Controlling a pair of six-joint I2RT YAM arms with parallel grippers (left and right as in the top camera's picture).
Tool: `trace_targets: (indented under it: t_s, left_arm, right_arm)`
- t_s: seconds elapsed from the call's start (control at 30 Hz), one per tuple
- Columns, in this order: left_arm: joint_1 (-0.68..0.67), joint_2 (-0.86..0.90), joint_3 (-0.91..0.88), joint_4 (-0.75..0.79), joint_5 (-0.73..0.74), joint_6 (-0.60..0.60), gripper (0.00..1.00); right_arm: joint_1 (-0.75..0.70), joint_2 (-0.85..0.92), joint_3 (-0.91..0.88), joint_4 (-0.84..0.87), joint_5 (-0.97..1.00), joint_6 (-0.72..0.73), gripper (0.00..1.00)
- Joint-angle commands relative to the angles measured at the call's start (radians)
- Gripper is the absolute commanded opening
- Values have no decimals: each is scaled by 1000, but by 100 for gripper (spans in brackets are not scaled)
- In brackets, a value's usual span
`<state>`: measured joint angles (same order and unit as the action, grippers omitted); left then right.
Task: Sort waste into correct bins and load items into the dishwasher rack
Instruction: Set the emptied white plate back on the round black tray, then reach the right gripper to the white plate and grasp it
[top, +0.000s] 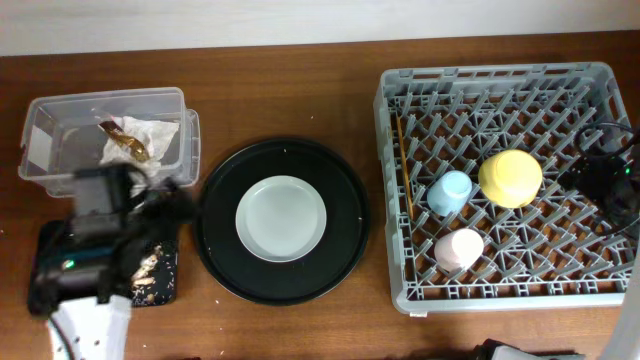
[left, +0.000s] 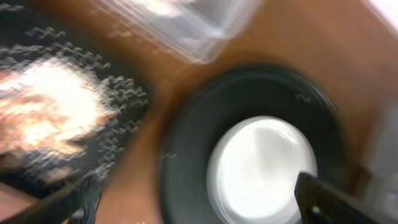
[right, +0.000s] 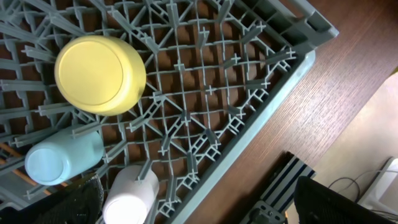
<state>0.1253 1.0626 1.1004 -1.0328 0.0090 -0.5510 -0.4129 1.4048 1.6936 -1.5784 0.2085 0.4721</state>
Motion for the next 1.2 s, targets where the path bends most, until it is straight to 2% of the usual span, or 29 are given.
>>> trace_targets:
  t_s: [0.0,0.17,0.27,0.3,0.33,0.37,0.4,0.43,0.47,0.5,0.57,0.6,0.63,0.67,0.7,0.77,0.83,0.87,0.9,0.93,1.0,1.03,1.1,1.17]
  left_arm:
    - [83,-17,4,-72,-58,-2,99]
    - [82,-17,4,-76,-58,-2,99]
    - [82,-17,4,-76,-58,-2,99]
    - [82,-17,4,-76,-58,-2,99]
    - [82,-17,4,-76,-58,-2,99]
    - [82,-17,4,-76,-58,-2,99]
    - [82,-17,4,-76,-58,-2,99]
    - [82,-17,4,-76,-58,-2,99]
    - [82,-17,4,-76,-58,-2,99]
    - [82,-17,4,-76,-58,-2,99]
    - [82,-17,4,-76,-58,-2,99]
    - [82,-17,4,-76,-58,-2,99]
    - [82,-17,4,-76,-58,-2,99]
    - [82,-17,4,-76,-58,-2,99]
    - [82,-17,4,-76,-58,-2,99]
    - [82,-17,4,-76,-58,-2,99]
    - [82,-17,4,-76,-58,-2,99]
    - [82,-17,4,-76,-58,-2,99]
    - [82,-17,4,-76,-58,-2,99]
    - [82,-17,4,-76,-58,-2,99]
    - [82,-17,4,-76,-58,-2,99]
    - [82,-17,4,-76,-58,-2,99]
    - [82,-17,4,-76,-58,-2,99]
    - [82,-17,4,-76,-58,-2,99]
  right_arm:
    - [-7,-1,0,0,2,12,99]
    - [-7,-1,0,17,-42,16,99]
    - [-7,-1,0,24,-210,16,99]
    - [-6,-1,0,-14,-385,9,99]
    - [51,-2,0,-36,-678,-220,99]
    - [124,-2,0,-35,-723,-298,99]
    - [220,-2,0,-26,-708,-316,99]
    - [389,-1,0,10,-666,-315,99]
    - [575,7,0,88,-647,-297,99]
    - [678,21,0,141,-615,-242,99]
    - [954,115,0,261,-403,-20,99]
    - [1030,172,0,300,-353,26,99]
    - [1085,236,0,340,-317,66,94]
    - [1135,318,0,387,-277,95,74]
    - [1161,387,0,423,-249,95,64]
    - [1177,596,0,476,-233,119,56]
    - [1153,694,0,484,-226,139,57]
    - [1144,711,0,486,-217,139,58]
    - [1131,724,0,486,-186,139,76]
    - [1118,730,0,486,-162,139,85]
    - [1105,731,-8,494,-163,139,84]
    - [1106,731,-34,529,-163,139,79]
    - [1106,731,-118,628,-211,139,58]
    - [1106,731,-147,679,-233,139,47]
